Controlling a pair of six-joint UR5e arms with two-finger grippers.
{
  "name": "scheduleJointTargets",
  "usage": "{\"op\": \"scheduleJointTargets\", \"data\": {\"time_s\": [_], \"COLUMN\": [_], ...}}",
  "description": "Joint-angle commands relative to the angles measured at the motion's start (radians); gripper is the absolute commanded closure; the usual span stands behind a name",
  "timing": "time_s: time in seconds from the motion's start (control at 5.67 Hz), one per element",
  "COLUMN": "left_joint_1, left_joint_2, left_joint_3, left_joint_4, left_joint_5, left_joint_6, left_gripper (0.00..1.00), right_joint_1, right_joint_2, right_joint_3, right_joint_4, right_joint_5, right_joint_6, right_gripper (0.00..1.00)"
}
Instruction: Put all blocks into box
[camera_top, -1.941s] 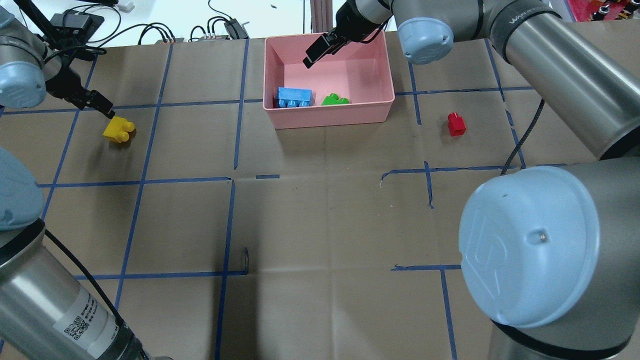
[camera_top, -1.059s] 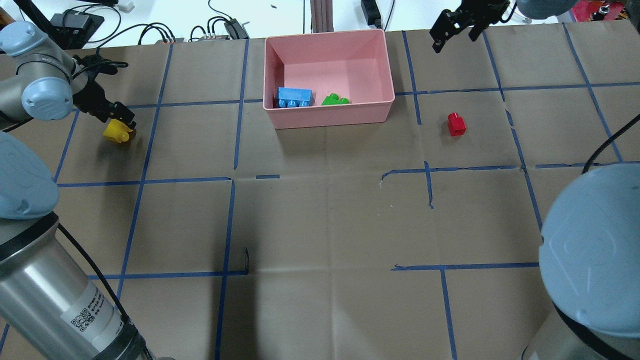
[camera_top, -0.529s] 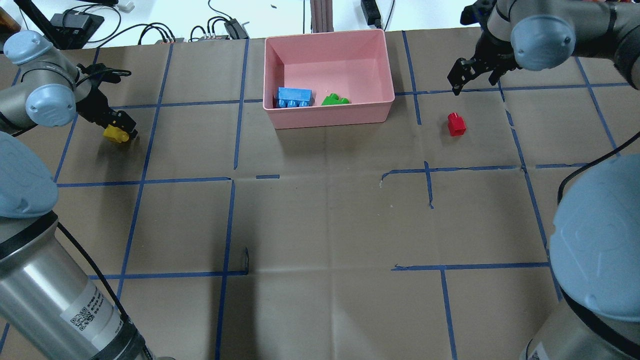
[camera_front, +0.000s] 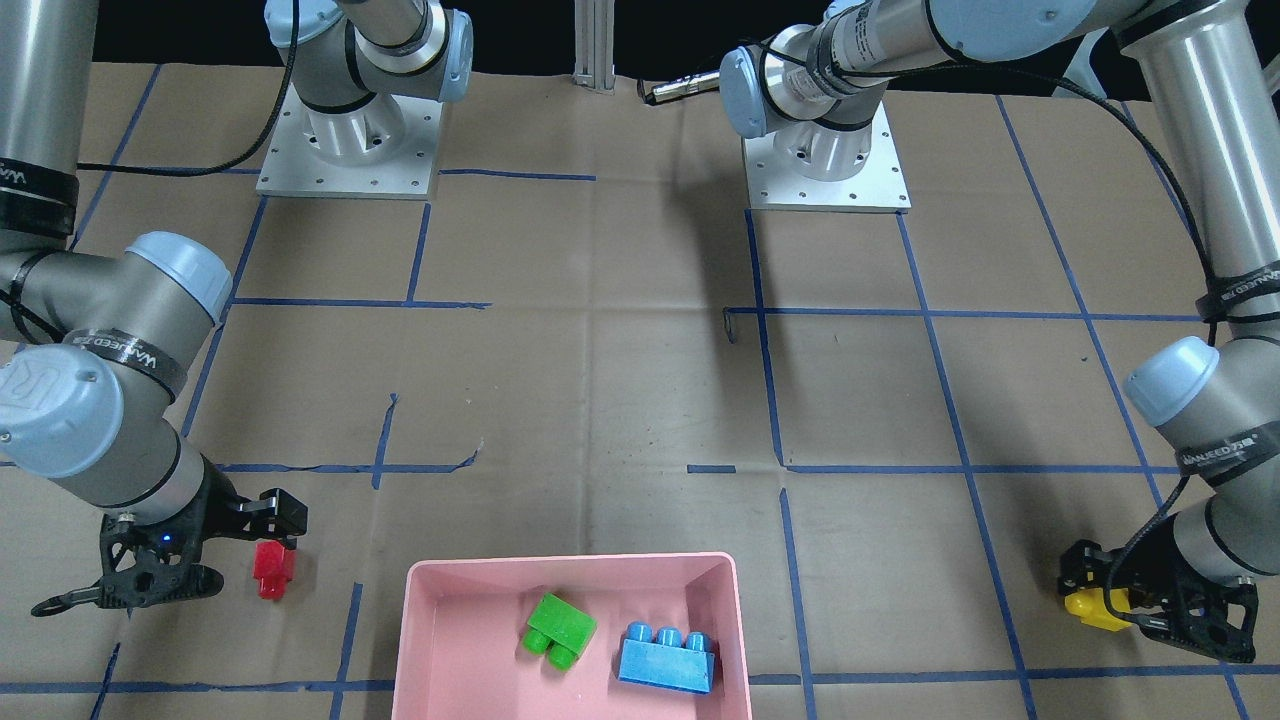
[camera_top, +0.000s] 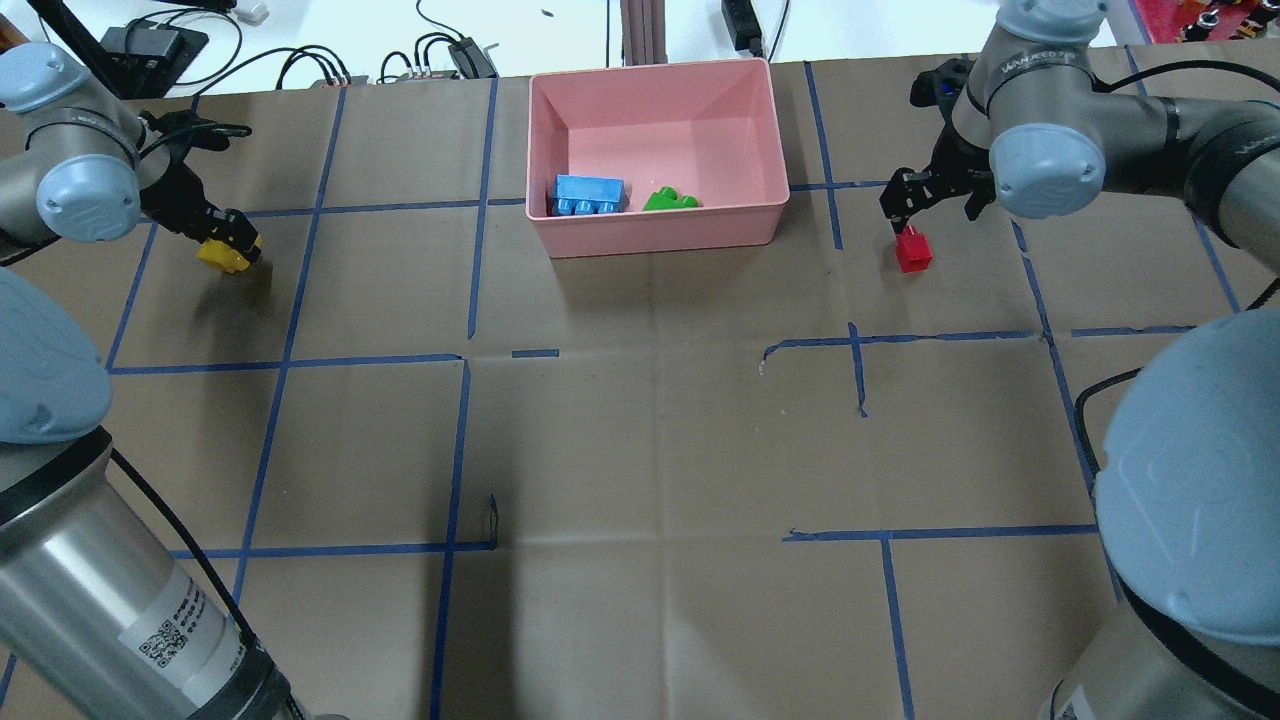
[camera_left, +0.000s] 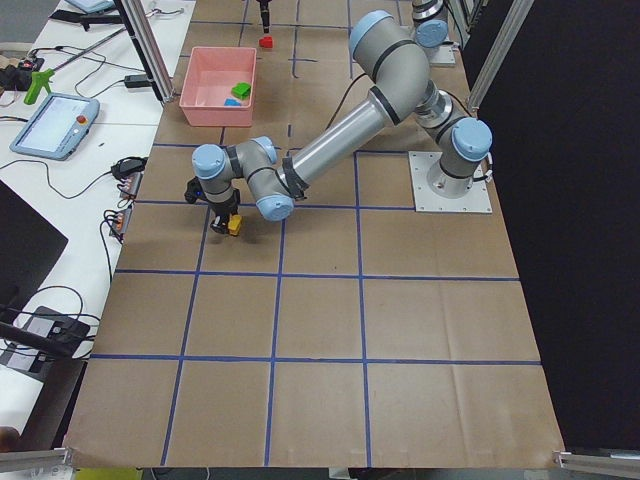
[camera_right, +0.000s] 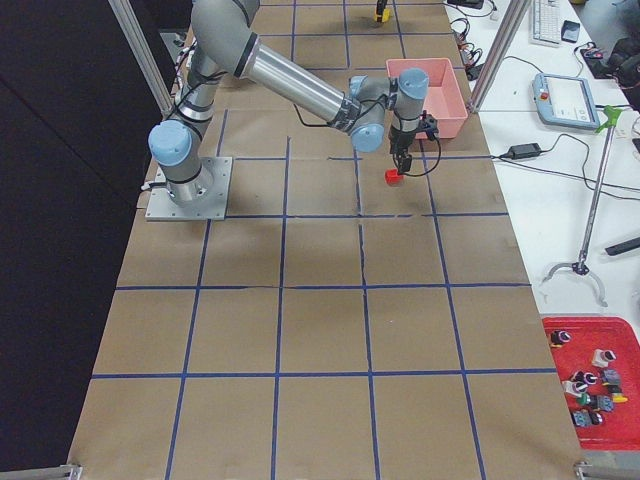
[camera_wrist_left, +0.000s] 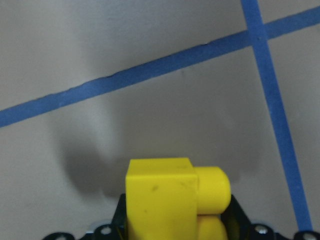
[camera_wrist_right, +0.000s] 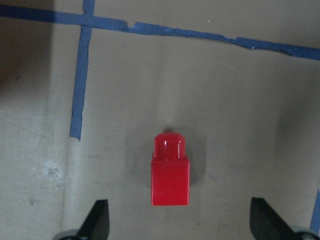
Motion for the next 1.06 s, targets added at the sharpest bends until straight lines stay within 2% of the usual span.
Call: {"op": "scheduleJointTargets", "data": {"time_s": [0.0, 0.18, 0.35, 0.53, 0.71, 0.88], "left_joint_1": [-0.108, -0.231, -0.347, -0.456, -0.546, -0.594], "left_joint_2": [0.085, 0.091, 0.073, 0.04, 0.021, -0.019], "left_joint_3": [0.075, 0.163, 0.283, 0.378, 0.42, 0.43], "left_joint_4": [-0.049, -0.127, -0.253, -0.316, -0.317, -0.3], "left_joint_5": [0.01, 0.066, 0.065, 0.05, -0.045, -0.119], "left_joint_6": [-0.073, -0.307, -0.531, -0.749, -0.996, -1.142], "left_gripper": [0.87, 0.87, 0.87, 0.86, 0.84, 0.84], "right_joint_1": [-0.001, -0.001, -0.001, -0.001, -0.001, -0.001], "right_joint_2": [0.015, 0.033, 0.055, 0.06, 0.061, 0.06], "right_joint_3": [0.074, 0.059, 0.051, 0.056, 0.063, 0.061], "right_joint_4": [-0.092, -0.098, -0.127, -0.136, -0.139, -0.138], "right_joint_5": [-0.001, 0.001, 0.002, 0.002, 0.002, 0.001], "right_joint_6": [0.007, 0.007, 0.007, 0.007, 0.007, 0.004], "right_gripper": [0.0, 0.0, 0.0, 0.0, 0.02, 0.34]}}
